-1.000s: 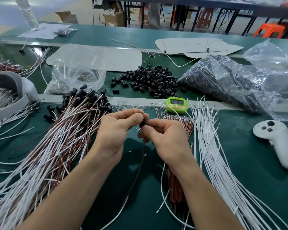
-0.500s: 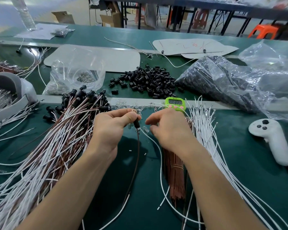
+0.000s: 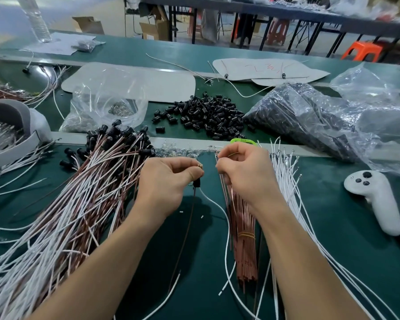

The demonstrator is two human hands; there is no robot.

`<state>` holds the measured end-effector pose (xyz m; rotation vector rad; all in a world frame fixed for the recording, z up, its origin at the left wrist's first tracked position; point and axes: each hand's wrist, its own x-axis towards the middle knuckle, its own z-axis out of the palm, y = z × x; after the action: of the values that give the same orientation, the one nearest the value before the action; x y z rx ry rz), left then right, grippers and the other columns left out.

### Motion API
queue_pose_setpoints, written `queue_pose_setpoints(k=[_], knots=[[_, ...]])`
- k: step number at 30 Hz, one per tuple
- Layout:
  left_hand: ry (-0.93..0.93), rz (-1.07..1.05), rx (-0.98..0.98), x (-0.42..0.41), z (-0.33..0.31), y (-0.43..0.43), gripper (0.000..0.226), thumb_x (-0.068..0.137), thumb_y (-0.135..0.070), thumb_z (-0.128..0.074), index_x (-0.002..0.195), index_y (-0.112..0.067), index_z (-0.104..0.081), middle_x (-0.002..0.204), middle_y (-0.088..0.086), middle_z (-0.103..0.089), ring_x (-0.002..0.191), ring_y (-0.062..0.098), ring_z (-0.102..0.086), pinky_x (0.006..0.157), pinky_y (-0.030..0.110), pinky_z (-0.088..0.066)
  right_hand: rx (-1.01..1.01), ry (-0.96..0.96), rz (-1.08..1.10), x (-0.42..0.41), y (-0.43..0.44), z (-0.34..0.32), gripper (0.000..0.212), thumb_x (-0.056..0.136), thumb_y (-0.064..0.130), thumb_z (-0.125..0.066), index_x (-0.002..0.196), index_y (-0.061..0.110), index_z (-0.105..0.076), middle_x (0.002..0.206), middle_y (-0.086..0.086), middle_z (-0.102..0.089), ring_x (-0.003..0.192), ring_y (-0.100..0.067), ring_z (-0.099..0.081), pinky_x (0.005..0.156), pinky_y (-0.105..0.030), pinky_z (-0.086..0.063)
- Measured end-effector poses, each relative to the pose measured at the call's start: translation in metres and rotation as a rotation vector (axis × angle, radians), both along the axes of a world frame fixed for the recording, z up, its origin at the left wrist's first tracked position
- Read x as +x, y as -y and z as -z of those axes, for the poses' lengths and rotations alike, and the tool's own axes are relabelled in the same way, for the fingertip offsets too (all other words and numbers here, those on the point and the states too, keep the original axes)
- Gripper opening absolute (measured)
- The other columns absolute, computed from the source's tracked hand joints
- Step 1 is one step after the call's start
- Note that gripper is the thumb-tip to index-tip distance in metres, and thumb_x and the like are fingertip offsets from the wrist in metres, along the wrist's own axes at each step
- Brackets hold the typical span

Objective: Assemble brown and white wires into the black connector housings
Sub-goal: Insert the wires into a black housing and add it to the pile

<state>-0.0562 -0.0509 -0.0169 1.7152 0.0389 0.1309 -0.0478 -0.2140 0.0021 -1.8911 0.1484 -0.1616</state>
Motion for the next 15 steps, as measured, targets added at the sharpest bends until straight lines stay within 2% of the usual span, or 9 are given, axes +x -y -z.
queue_pose_setpoints(k=[4, 8, 12, 15], knots=[[0.043, 0.048, 0.132, -0.004, 0.002, 0.004, 0.027, 0.08, -0.01, -0.085, 0.072, -0.035, -0.08, 0.068, -0.008, -0.076, 0.062, 0.004, -0.068, 0.067, 0.013, -0.055, 0.14, 0.085, -0.14, -0.011, 0.008, 0.004, 0.01, 0.077, 0.009, -0.071, 0.074, 0.019, -0.07, 0.063, -0.01, -0.072, 0.046, -0.023, -0.065, 0.045, -0.022, -0.043], [0.059, 0.061, 0.214, -0.005, 0.002, 0.007, 0.039, 0.08, -0.009, -0.085, 0.067, -0.045, -0.077, 0.068, -0.012, -0.075, 0.059, -0.003, -0.066, 0.064, 0.009, -0.051, 0.226, 0.097, -0.157, -0.013, 0.012, 0.013, 0.019, 0.086, -0.004, -0.072, 0.077, 0.011, -0.066, 0.066, -0.014, -0.072, 0.05, -0.025, -0.067, 0.045, -0.027, -0.048], [0.016, 0.061, 0.247, -0.005, 0.003, 0.007, 0.038, 0.079, -0.01, -0.086, 0.062, -0.043, -0.076, 0.068, -0.016, -0.075, 0.062, -0.004, -0.069, 0.065, 0.009, -0.053, 0.245, 0.092, -0.221, -0.013, 0.009, 0.018, 0.023, 0.089, -0.007, -0.068, 0.079, 0.013, -0.067, 0.066, -0.012, -0.072, 0.051, -0.024, -0.068, 0.047, -0.027, -0.051], [-0.001, 0.076, 0.274, -0.004, 0.002, 0.007, 0.03, 0.078, -0.01, -0.086, 0.067, -0.036, -0.076, 0.065, -0.019, -0.073, 0.059, -0.01, -0.066, 0.061, 0.004, -0.047, 0.187, 0.108, -0.217, -0.012, 0.009, 0.021, 0.021, 0.089, -0.004, -0.069, 0.08, 0.015, -0.067, 0.066, -0.009, -0.072, 0.051, -0.021, -0.066, 0.047, -0.025, -0.049]])
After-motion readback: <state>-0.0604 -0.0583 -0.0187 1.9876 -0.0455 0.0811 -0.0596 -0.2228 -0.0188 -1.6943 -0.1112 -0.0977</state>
